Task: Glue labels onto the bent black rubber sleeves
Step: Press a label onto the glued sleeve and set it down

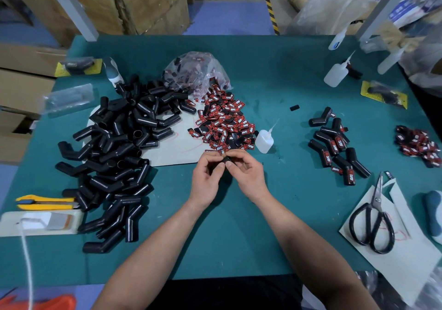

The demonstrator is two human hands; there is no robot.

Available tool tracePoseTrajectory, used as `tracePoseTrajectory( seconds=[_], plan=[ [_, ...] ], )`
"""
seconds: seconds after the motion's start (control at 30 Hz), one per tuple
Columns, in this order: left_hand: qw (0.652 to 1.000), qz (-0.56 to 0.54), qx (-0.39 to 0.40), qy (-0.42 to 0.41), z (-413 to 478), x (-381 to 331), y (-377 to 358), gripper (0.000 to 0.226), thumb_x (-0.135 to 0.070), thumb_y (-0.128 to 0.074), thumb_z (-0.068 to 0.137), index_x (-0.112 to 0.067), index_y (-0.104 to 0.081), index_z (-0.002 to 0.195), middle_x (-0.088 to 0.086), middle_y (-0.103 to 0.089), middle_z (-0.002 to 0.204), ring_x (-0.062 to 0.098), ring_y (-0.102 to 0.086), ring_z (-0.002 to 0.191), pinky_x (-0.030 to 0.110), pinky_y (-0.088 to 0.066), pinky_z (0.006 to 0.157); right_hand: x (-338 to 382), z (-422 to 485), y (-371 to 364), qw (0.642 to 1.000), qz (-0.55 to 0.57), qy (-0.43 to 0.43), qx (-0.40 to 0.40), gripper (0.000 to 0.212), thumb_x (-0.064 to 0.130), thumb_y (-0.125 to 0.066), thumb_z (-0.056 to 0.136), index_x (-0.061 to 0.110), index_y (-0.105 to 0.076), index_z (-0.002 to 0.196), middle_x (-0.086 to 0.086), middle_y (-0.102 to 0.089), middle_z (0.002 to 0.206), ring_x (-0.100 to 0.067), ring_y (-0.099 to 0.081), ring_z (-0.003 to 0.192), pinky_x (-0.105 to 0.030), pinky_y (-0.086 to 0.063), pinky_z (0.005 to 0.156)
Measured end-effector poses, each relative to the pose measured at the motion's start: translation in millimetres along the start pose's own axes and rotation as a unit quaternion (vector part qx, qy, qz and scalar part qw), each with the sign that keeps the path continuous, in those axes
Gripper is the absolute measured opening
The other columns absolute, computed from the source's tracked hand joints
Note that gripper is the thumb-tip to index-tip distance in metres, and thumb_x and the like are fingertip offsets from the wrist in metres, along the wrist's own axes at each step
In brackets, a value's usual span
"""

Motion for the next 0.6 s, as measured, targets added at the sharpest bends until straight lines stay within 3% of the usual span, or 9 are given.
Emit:
tracePoseTrajectory(
  seconds=[0.07, 0.27, 0.4, 0.6],
  plan=[
    [1.0, 0.018, 0.01, -0.019, 0.2, -2.7, -1.4, 0.01, -0.019, -0.064, 0.09, -0.021, -0.063, 0.1, -0.018, -0.064, 0.106, 0.012, -0.061, 0.105, 0.024, -0.046, 0.096, -0.2, 1.2, 0.1, 1.0, 0.002, -0.002, 0.001, 0.026, -0.004, -0.064, 0.086, 0.016, -0.07, 0.102, -0.003, -0.067, 0.107, -0.006, -0.065, 0.102, -0.021, -0.049, 0.092],
    [0.999, 0.028, 0.007, -0.02, 1.6, -0.4, -0.7, 0.012, -0.018, -0.063, 0.09, -0.024, -0.063, 0.101, -0.017, -0.064, 0.108, 0.009, -0.061, 0.106, 0.021, -0.046, 0.096, -2.4, 2.8, 4.3, 1.0, 0.007, -0.008, 0.004, 0.027, 0.0, -0.057, 0.089, 0.017, -0.071, 0.103, 0.009, -0.072, 0.105, -0.005, -0.065, 0.104, -0.02, -0.049, 0.091],
    [0.999, 0.027, 0.008, -0.021, 1.0, -0.1, -0.2, 0.012, -0.018, -0.062, 0.092, -0.024, -0.063, 0.102, -0.017, -0.065, 0.108, 0.012, -0.062, 0.107, 0.024, -0.046, 0.097, -3.9, 1.7, 0.0, 1.0, 0.012, -0.005, 0.005, 0.025, -0.001, -0.065, 0.087, 0.016, -0.07, 0.104, 0.011, -0.072, 0.105, -0.007, -0.066, 0.103, -0.021, -0.049, 0.093],
    [0.999, 0.035, 0.002, -0.027, 1.5, -5.0, -1.1, 0.013, -0.016, -0.059, 0.091, -0.022, -0.062, 0.102, -0.019, -0.065, 0.109, 0.006, -0.061, 0.106, 0.019, -0.046, 0.095, -3.7, 2.1, 3.7, 1.0, 0.024, 0.001, -0.005, 0.028, -0.003, -0.061, 0.089, 0.015, -0.063, 0.11, 0.007, -0.074, 0.107, -0.009, -0.067, 0.104, -0.023, -0.05, 0.094]
  ],
)
Point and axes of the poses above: each hand's wrist, its own z-axis towards the middle knuckle, its own y-axis out of the back of the hand, x = y × z, the point moved 7 cm from there along z, towards the middle knuckle
